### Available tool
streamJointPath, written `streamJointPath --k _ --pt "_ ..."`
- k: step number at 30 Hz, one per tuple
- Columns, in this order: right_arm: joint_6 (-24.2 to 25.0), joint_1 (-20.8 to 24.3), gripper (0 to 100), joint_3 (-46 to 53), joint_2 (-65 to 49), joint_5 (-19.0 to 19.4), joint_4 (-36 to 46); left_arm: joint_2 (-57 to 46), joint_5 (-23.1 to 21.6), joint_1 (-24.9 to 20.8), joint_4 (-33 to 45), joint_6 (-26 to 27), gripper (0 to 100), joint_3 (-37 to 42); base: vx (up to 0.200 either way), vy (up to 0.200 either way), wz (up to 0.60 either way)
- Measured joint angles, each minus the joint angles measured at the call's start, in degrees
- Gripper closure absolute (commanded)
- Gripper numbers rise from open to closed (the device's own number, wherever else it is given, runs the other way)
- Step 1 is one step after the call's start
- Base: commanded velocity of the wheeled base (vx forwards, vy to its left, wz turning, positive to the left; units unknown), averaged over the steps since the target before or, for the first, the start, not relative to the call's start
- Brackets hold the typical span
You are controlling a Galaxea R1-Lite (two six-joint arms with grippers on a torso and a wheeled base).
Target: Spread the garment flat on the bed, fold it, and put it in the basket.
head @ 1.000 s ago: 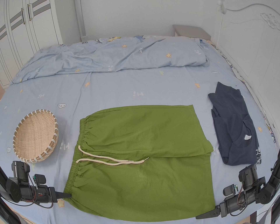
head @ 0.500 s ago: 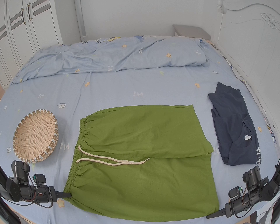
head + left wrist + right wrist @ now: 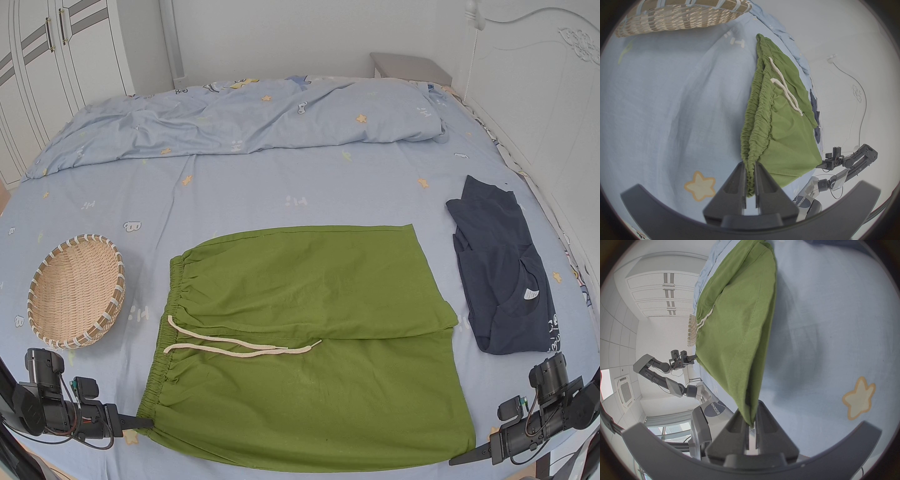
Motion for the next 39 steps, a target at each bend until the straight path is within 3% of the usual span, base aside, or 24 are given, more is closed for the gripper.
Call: streamJointPath --k 5,11,16,20,25,32,39 --pt "0.1 1.7 100 0.0 -3.6 0.0 0.7 -2.5 -0.3 -1.6 1.5 -1.8 100 0.3 0.000 0.000 0.00" --pt "2.5 3.6 100 -0.8 -11.1 0.1 3.4 -9.2 -0.5 -4.5 11.4 -10.1 100 -3.6 0.000 0.000 0.00" --pt "5.1 5.3 100 -6.4 -19.1 0.0 15.8 -14.4 -0.5 -5.9 22.0 -13.2 100 -11.0 0.000 0.000 0.00" --pt "6.1 6.1 100 -15.5 -25.0 0.0 28.7 -17.0 -0.7 -6.5 29.2 -14.2 100 -17.4 0.000 0.000 0.00" --pt "6.8 6.4 100 -26.5 -29.8 -0.1 38.6 -18.6 -0.7 -6.9 36.3 -15.0 100 -25.6 0.000 0.000 0.00" --pt "7.2 7.0 100 -38.2 -33.5 -0.1 47.9 -18.5 -0.8 -7.1 43.5 -16.6 100 -38.9 0.000 0.000 0.00" --pt "7.4 7.1 100 -44.2 -33.5 -0.1 49.7 -14.9 -0.9 -7.2 48.3 -17.0 100 -49.7 0.000 0.000 0.00"
